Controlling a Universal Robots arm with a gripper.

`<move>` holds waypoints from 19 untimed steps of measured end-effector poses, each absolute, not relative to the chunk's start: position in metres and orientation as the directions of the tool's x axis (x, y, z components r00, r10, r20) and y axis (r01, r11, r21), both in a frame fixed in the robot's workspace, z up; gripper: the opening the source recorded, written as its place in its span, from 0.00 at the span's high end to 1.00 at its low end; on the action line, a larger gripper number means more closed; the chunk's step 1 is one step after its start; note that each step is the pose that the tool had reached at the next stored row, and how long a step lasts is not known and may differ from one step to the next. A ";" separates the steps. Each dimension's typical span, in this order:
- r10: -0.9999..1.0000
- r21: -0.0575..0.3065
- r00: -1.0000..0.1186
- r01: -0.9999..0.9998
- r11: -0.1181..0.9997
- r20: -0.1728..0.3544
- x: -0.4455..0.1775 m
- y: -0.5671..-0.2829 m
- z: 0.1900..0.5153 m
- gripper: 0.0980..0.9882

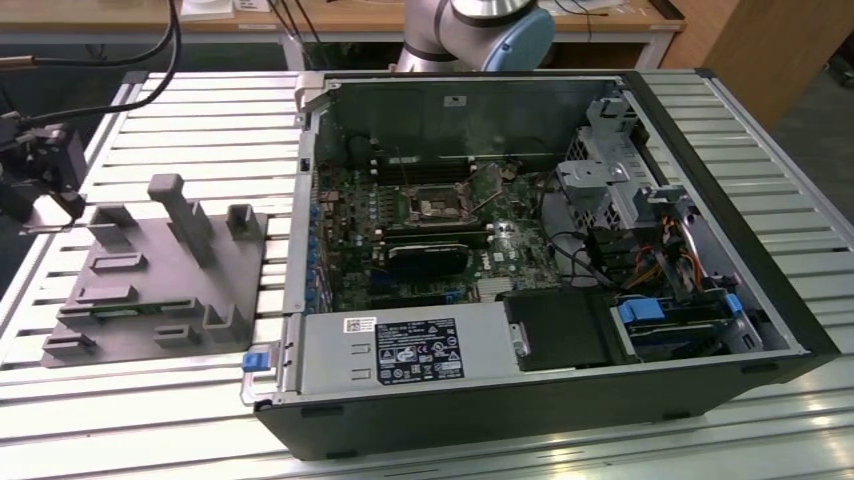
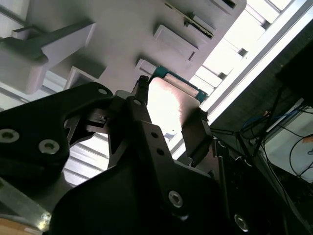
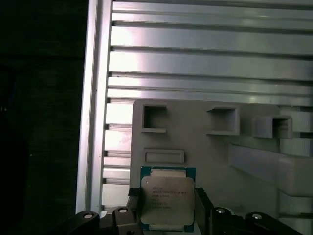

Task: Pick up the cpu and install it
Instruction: 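Pick up the cpu and move it towards the insertion slot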

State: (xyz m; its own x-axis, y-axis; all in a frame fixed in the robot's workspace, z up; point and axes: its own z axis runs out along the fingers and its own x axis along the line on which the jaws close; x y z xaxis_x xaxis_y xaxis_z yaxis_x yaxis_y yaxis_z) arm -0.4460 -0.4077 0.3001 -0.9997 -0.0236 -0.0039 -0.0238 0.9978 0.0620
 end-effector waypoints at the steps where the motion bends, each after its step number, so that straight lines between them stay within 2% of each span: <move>1: -0.024 0.062 -1.000 -0.024 0.998 -0.004 -0.446 -0.408 0.303 0.52; 19: -0.024 0.072 -1.000 -0.024 0.997 -0.004 -0.447 -0.408 0.345 0.52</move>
